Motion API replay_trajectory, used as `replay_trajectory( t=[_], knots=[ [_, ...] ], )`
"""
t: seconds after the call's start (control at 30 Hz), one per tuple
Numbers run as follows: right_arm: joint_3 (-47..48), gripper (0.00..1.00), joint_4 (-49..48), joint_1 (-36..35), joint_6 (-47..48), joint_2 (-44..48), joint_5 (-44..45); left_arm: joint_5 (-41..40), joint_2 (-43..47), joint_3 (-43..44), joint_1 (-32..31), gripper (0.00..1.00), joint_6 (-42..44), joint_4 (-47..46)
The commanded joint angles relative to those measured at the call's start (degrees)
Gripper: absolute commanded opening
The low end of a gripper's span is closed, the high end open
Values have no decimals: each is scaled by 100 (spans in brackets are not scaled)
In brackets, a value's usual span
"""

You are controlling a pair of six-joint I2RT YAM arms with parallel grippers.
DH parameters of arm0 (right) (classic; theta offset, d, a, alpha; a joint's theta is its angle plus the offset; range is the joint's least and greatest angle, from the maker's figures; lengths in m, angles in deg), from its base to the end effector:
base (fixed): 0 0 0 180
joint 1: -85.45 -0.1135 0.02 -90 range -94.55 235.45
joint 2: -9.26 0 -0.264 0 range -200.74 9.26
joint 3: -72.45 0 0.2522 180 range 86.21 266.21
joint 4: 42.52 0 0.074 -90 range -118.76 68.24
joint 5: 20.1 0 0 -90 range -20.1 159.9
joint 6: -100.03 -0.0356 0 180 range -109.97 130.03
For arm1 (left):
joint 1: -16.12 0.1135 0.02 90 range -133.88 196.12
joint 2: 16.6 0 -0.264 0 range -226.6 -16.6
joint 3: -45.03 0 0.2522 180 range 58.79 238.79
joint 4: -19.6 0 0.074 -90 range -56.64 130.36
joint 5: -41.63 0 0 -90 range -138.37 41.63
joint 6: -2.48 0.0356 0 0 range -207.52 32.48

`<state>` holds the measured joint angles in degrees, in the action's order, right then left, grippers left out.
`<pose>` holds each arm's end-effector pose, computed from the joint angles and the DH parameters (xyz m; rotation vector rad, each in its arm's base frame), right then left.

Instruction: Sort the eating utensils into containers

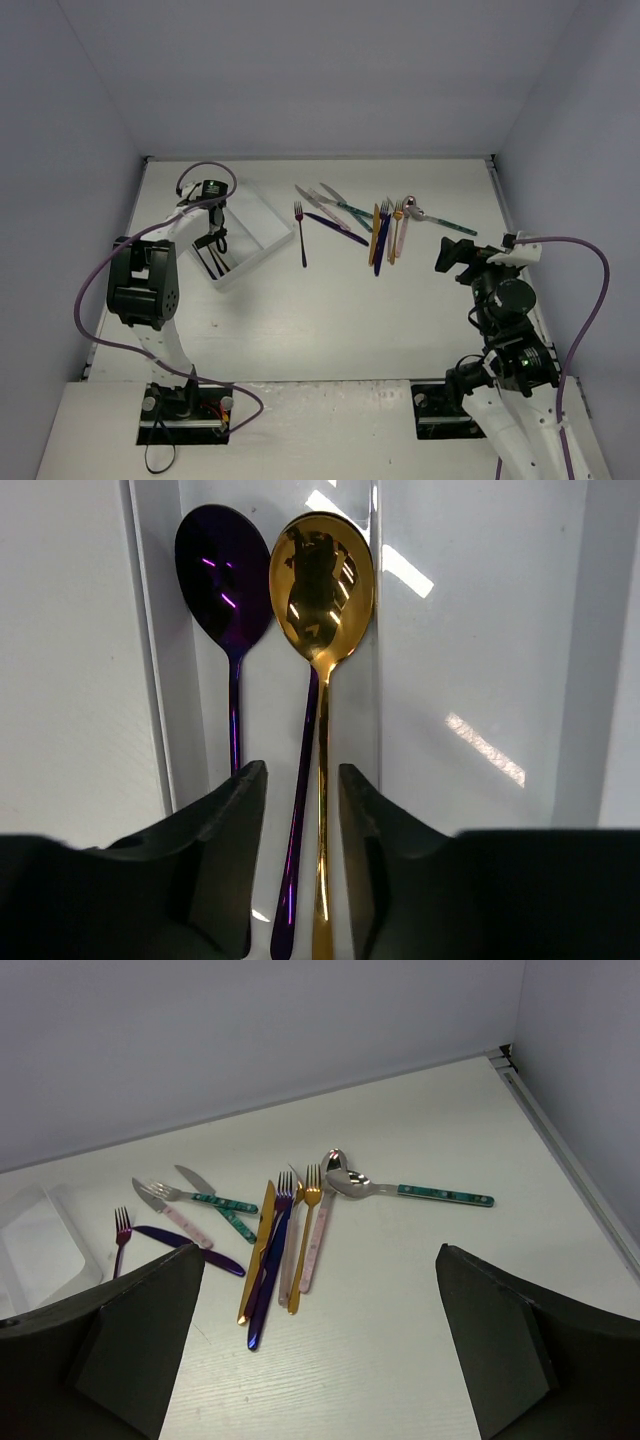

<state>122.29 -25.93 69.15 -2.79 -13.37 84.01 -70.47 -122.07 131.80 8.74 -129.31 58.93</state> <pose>0.1054 0.0218 0.3504 0.1638 1.3861 0.2528 0.3845 -0.0363 0.1963 -0.8650 2.3251 0.1447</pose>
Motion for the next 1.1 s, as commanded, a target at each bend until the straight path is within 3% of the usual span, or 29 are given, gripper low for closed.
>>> replay_trajectory(
  t=[0.0,0.07,0.3,0.5,0.7,0.87,1.07],
  knots=[
    [189,100,-489,-67,69,-385,92,-80,487,342,-27,41,197,-29],
    [287,100,-494,-67,81,-540,99,-51,629,350,-30,50,280,-18],
    [1128,100,-359,-52,329,-1900,-48,439,1633,431,-47,60,773,101],
    [2058,100,-140,-56,102,-3749,-376,877,2792,443,-14,65,1780,241],
    [2779,100,-116,233,230,-5346,99,1737,3616,140,12,68,2563,365],
    [3275,100,-153,1464,321,-6655,-1154,2641,4210,-742,10,68,3107,137],
    [3738,93,-448,1679,973,-7902,-1752,2945,4364,-845,79,68,3221,6]
  ],
)
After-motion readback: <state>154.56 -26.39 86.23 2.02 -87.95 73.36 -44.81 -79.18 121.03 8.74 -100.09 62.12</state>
